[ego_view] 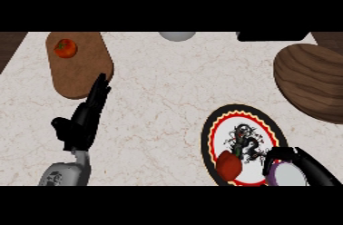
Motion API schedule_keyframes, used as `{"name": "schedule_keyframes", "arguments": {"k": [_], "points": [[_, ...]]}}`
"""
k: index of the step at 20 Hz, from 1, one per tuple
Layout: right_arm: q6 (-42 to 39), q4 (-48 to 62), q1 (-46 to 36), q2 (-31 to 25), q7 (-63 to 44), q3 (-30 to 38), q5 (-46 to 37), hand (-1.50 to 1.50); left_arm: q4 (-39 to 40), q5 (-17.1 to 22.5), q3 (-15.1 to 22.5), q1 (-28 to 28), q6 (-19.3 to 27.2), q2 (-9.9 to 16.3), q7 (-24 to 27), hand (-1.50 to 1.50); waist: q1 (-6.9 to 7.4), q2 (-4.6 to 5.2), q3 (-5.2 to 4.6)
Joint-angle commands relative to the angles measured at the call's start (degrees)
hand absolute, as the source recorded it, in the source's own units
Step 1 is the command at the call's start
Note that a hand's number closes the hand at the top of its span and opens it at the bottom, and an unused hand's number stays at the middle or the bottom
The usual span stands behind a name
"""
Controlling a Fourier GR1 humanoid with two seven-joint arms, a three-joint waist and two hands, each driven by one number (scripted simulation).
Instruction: Pick the can from the plate and place it in the bowl
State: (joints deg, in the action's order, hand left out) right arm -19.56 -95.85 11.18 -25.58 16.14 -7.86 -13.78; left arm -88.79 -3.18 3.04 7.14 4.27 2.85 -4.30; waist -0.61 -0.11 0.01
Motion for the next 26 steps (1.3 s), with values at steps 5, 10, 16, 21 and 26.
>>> {"name": "schedule_keyframes", "arguments": {"k": [5,10,16,21,26], "points": [[-3.91,-10.66,4.78,-3.76,13.84,10.54,10.63,1.5,1.17,2.09,-3.49,3.48,-1.58,2.36,-1.35,0.0,-0.64,-0.03,-0.04],[-0.76,-23.47,5.38,-2.96,6.91,17.5,14.75,1.5,0.6,0.01,-0.87,0.25,-0.45,0.61,-0.31,0.0,-0.17,-0.06,-0.08],[-1.24,-34.9,5.1,-7.78,-8.47,29.22,23.14,1.5,1.43,-0.84,0.23,0.88,0.12,-0.7,-0.19,0.0,-0.09,0.04,-0.1],[1.37,-36.73,-3.97,-9.84,-24.07,30.5,26.66,1.5,1.32,-0.64,-0.41,1.42,0.03,-0.64,-0.07,0.0,0.59,0.1,-0.07],[4.3,-24.67,-19.61,-15.86,-31.17,29.04,26.92,1.5,-1.11,-2.06,1.71,2.41,1.13,-2.01,-3.6,0.0,1.47,0.24,-0.05]]}}
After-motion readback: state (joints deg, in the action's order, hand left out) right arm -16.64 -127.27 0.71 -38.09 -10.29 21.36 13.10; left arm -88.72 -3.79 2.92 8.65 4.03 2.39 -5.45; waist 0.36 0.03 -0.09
